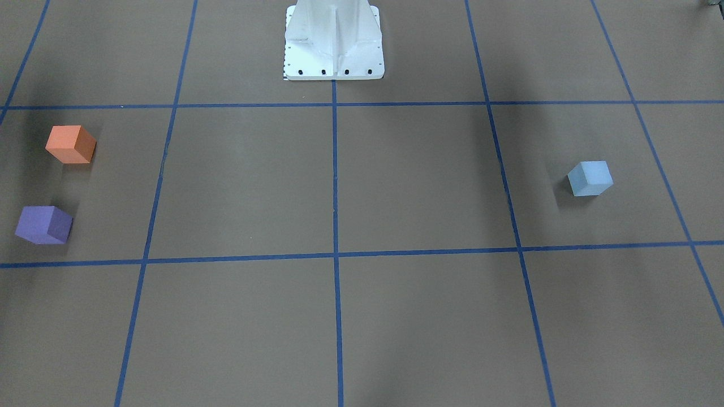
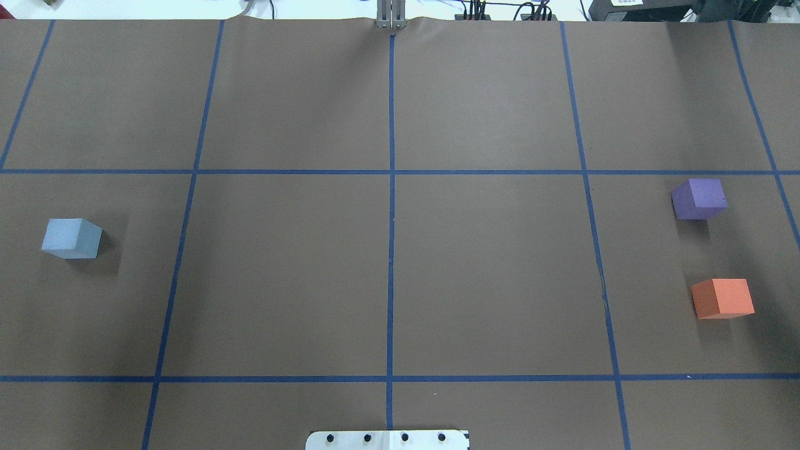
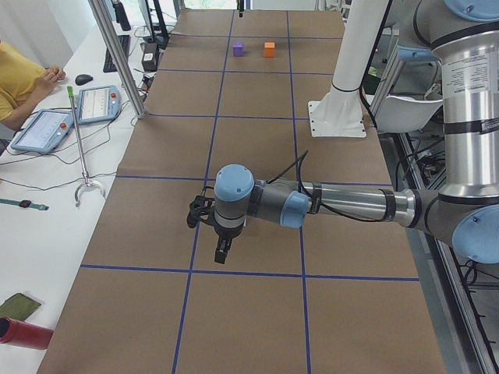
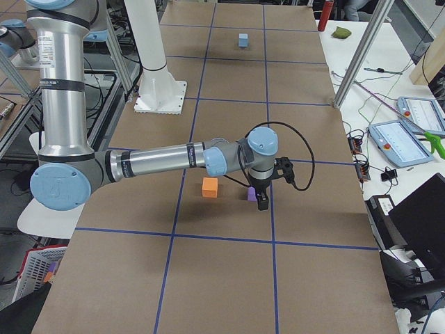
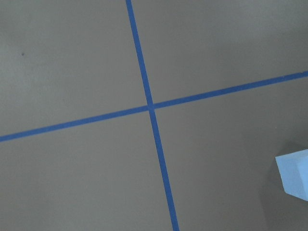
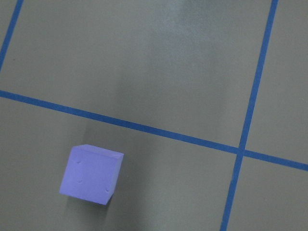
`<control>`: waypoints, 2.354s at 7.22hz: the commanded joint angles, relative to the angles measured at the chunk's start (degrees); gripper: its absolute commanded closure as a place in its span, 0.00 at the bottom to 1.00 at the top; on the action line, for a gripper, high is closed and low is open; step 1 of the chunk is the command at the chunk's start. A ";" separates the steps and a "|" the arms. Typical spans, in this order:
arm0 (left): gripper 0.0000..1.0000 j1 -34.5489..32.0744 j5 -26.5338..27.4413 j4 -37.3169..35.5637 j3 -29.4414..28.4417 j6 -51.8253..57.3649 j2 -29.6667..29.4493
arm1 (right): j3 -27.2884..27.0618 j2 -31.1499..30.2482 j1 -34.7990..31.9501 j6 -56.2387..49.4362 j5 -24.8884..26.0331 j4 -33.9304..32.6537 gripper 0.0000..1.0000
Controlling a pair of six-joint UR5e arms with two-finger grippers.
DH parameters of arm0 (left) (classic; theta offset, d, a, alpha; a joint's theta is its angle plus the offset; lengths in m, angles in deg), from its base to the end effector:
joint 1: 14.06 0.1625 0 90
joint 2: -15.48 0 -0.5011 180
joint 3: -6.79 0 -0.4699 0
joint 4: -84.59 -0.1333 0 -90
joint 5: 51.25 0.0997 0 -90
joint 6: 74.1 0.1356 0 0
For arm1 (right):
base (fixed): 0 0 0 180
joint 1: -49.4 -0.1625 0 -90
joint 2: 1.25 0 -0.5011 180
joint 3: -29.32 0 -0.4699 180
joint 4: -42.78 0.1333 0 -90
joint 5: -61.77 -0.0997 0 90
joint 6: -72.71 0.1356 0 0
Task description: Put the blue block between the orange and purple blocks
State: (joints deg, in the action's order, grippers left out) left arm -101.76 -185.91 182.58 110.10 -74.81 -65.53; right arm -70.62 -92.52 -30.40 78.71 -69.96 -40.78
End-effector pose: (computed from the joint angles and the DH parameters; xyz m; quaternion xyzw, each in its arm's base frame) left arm -0.0176 -0.5093 0.6950 0.0892 0.3802 0.0535 0.9190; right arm -0.0596 -0.5746 0.6644 0.0719 -0.3669 -0.0807 0.9240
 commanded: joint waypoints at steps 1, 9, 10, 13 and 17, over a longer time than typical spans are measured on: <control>0.00 -0.01 -0.61 -1.67 2.14 0.09 1.37 | -0.26 1.00 -0.18 -0.37 -1.76 -7.16 0.00; 0.00 15.69 -0.43 -0.53 -0.45 -14.46 -4.05 | -0.35 1.45 -4.05 -0.72 -5.47 -8.90 0.00; 0.00 19.11 -0.51 1.13 -2.56 -15.02 -4.76 | -0.35 1.19 -3.96 -0.72 -5.56 -8.73 0.00; 0.00 27.56 -0.34 5.18 -5.56 -29.06 -10.12 | -0.17 1.01 -3.52 -0.72 -5.82 -8.73 0.00; 0.00 29.25 0.98 11.08 -14.61 -29.70 -13.45 | 0.00 1.01 -2.82 -0.64 -5.82 -8.73 0.00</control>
State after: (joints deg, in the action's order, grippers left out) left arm -73.02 -185.18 192.51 98.03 -104.12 -77.31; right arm -70.64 -91.51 -33.41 78.00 -75.77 -49.50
